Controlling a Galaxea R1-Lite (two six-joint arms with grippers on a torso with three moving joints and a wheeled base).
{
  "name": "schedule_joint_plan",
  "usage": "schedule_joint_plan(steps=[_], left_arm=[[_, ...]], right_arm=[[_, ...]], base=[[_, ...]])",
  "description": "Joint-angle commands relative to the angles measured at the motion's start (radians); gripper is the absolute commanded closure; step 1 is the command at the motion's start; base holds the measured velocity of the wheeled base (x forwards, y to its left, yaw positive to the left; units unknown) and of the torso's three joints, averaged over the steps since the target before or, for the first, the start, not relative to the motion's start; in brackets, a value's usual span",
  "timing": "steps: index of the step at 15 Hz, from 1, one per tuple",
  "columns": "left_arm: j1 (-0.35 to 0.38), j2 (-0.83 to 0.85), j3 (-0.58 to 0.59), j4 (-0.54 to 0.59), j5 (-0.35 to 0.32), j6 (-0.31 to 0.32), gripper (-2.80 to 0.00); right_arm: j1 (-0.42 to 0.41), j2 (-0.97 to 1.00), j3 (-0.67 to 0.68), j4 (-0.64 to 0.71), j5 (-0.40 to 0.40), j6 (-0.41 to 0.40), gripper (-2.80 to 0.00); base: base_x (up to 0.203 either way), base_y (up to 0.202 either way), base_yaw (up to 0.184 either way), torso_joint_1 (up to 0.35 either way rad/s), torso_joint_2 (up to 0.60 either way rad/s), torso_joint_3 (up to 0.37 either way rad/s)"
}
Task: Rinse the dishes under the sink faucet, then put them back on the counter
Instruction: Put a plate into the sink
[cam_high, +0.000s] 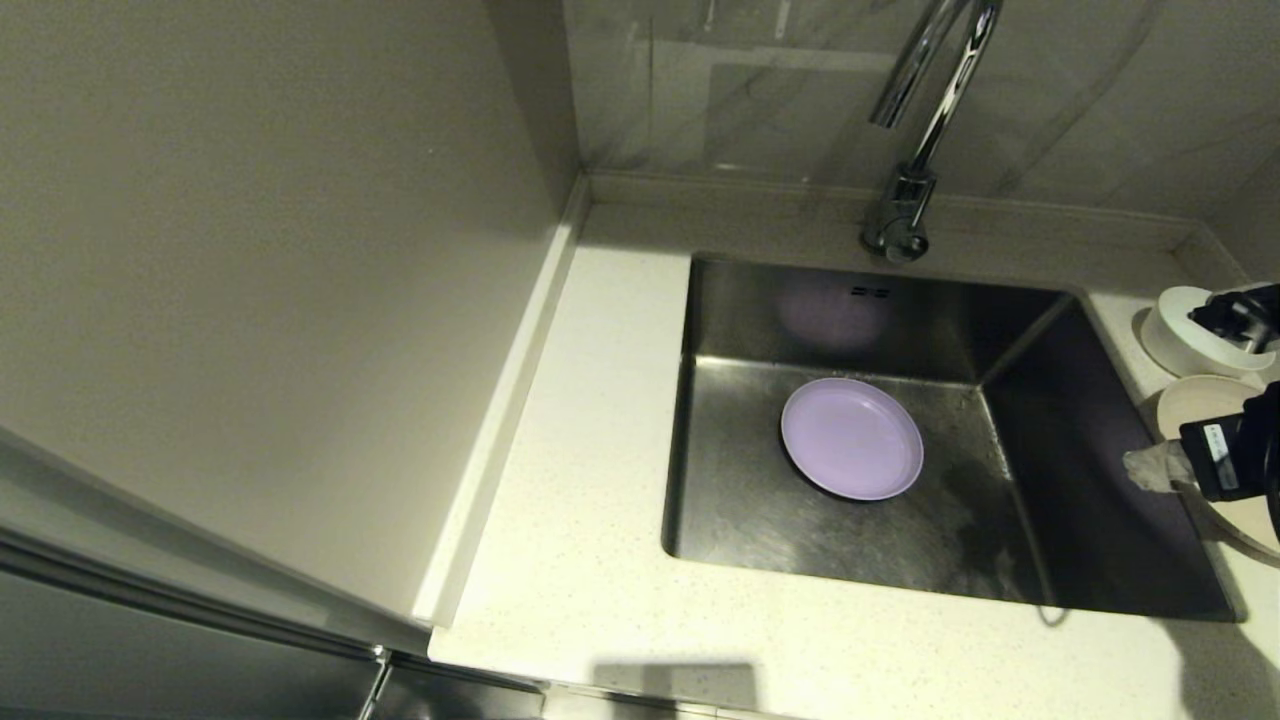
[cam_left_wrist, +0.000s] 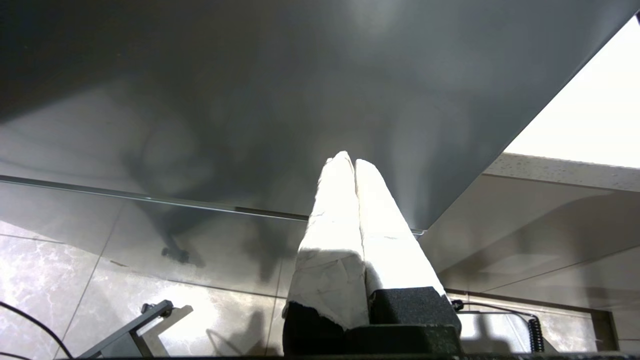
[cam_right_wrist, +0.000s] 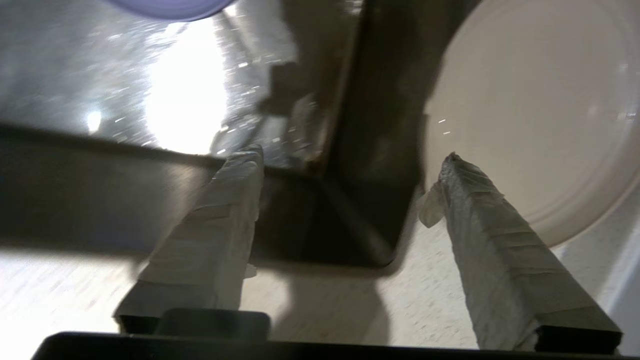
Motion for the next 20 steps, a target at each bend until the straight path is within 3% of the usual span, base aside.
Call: schedule_joint_plan(steps=[1,2,6,14,15,16,20], left_arm=[[0.0,-0.003,0.0,0.0,0.001,-0.002,0.0],[0.0,-0.003,0.0,0.0,0.001,-0.002,0.0],[0.0,-0.003,0.0,0.0,0.001,-0.002,0.0],[0.0,-0.003,0.0,0.0,0.001,-0.002,0.0],[0.0,-0.003,0.0,0.0,0.001,0.0,0.0],[0.0,-0.003,0.0,0.0,0.001,0.0,0.0],[0.0,-0.003,0.0,0.0,0.001,-0.002,0.0]], right_arm=[[-0.002,0.072,0.001,-0.048,-0.096,-0.005,-2.8],[-0.001,0.091,0.001,-0.064,-0.143,-0.008,-2.8],[-0.02,0.17,-0.018,-0.098,-0.164,-0.006,-2.8],[-0.165,0.37,-0.039,-0.355,-0.173,-0.053,-2.8],[-0.177,0.376,-0.042,-0.358,-0.173,-0.064,-1.23],[-0.18,0.376,-0.04,-0.359,-0.175,-0.061,0.0],[-0.179,0.348,-0.036,-0.359,-0.173,-0.062,0.0]], base=[[0.0,0.0,0.0,0.0,0.0,0.0],[0.0,0.0,0.0,0.0,0.0,0.0],[0.0,0.0,0.0,0.0,0.0,0.0],[0.0,0.0,0.0,0.0,0.0,0.0],[0.0,0.0,0.0,0.0,0.0,0.0],[0.0,0.0,0.0,0.0,0.0,0.0],[0.0,0.0,0.0,0.0,0.0,0.0]])
